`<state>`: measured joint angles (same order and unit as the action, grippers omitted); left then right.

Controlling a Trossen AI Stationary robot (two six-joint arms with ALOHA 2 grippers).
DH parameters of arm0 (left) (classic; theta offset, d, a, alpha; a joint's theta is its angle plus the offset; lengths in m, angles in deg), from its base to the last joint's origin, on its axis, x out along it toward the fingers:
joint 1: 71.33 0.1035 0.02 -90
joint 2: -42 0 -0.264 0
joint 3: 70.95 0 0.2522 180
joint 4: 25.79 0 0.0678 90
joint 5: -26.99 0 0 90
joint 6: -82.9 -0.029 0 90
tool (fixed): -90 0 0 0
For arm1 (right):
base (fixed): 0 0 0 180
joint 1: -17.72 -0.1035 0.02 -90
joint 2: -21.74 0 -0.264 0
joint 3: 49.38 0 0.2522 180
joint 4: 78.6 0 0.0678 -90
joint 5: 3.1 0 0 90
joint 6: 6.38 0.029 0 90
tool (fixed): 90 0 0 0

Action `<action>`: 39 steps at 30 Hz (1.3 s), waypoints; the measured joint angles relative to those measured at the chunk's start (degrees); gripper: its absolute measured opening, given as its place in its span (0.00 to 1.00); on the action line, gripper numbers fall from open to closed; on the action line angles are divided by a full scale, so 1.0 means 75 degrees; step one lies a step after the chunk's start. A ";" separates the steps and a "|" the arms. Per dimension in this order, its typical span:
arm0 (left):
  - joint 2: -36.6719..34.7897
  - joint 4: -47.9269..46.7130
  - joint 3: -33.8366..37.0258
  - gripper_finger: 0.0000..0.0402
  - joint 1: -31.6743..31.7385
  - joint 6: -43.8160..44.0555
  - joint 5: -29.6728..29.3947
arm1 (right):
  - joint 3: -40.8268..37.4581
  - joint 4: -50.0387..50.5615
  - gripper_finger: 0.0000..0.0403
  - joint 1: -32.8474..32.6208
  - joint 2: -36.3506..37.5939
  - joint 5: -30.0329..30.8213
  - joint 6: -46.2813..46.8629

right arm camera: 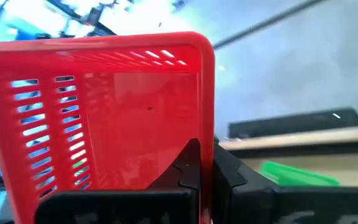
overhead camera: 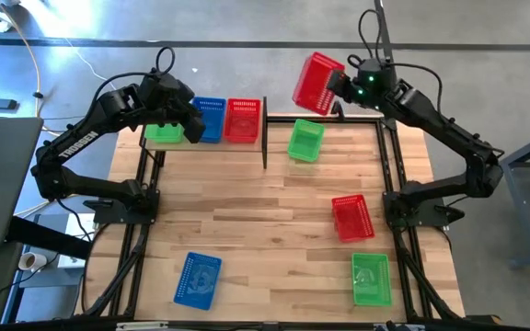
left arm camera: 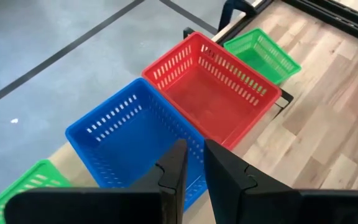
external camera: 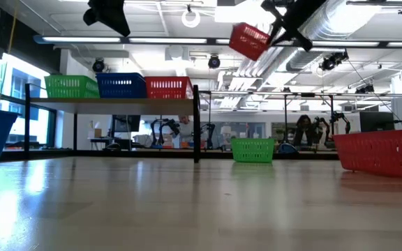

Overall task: Stack baskets on shelf by color
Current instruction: Stack the top red bin on top of the red bin on the shelf

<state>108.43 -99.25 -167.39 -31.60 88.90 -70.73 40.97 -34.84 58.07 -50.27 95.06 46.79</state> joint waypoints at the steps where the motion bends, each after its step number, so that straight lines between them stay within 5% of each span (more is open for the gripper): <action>1: 0.0000 0.0000 0.0000 0.11 -0.0002 0.0000 -0.0019 | 0.0041 -0.0126 0.00 -0.0050 0.0000 0.0026 -0.0056; 23: 0.0000 -0.0003 0.0000 0.11 -0.0002 -0.0020 -0.0030 | 0.0184 -0.4808 0.00 -0.1404 -0.0844 0.0358 -0.0557; 39: 0.0000 -0.0006 0.0000 0.11 -0.0001 0.0000 -0.0035 | 0.0184 -0.5659 0.00 -0.1494 -0.2369 -0.1284 0.0882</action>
<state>108.44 -99.30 -167.39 -31.61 88.90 -70.99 42.36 -77.29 46.86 -68.04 85.43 53.40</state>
